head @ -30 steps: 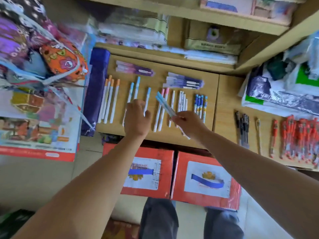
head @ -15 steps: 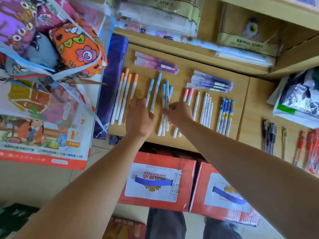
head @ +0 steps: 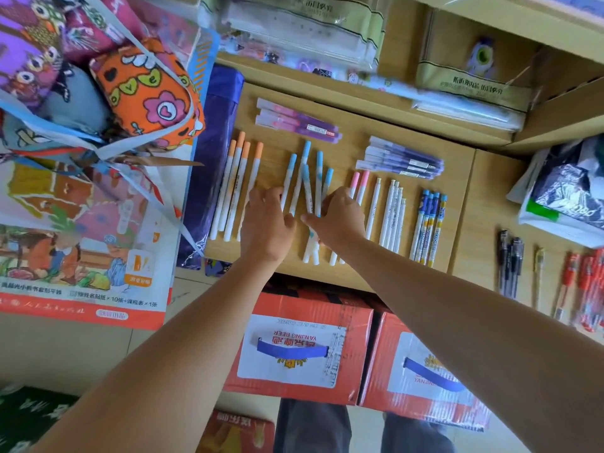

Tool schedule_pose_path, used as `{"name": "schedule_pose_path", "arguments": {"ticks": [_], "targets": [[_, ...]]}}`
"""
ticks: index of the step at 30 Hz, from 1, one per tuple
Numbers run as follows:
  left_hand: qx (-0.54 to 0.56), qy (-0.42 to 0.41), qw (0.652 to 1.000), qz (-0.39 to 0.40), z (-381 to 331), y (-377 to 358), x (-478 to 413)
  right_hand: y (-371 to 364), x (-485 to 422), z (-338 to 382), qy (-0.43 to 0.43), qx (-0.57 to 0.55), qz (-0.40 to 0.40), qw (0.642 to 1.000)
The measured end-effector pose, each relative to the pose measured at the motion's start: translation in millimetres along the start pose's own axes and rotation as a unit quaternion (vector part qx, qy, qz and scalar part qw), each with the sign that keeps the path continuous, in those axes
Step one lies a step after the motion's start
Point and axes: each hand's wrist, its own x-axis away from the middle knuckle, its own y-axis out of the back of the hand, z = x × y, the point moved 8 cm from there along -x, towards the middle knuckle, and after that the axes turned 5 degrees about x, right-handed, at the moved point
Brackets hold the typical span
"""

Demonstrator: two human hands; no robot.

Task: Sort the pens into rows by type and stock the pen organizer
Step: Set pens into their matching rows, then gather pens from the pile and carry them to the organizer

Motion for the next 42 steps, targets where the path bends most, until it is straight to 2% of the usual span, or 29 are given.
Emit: {"name": "schedule_pose_path", "arguments": {"ticks": [13,19,24,29,34,37,42], "targets": [[0.015,-0.013,0.999,0.028,0.1,-3.8,-3.5,-3.3,-9.2,7.4,0.053,-0.017,-0.004,0.998],[-0.025,-0.016,0.999,-0.014,-8.2,9.4,0.0,5.2,-5.3,2.0,0.073,-0.044,0.024,0.996],[-0.039,-0.048,0.998,-0.018,-40.2,13.3,8.2,24.6,5.5,-10.0,0.102,-0.082,0.057,0.99],[-0.033,-0.079,0.996,-0.014,-81.9,-4.9,18.7,55.1,12.8,-40.3,0.116,-0.114,0.045,0.986],[-0.041,-0.119,0.992,0.015,-153.8,-62.2,46.9,102.7,28.4,-112.6,0.105,-0.178,0.005,0.979],[-0.04,-0.148,0.987,0.054,-205.5,-114.8,74.8,133.2,38.4,-183.1,0.082,-0.204,-0.014,0.975],[-0.033,-0.177,0.976,0.121,-286.1,-217.4,125.0,185.7,54.0,-321.6,0.049,-0.179,-0.032,0.982]]}}
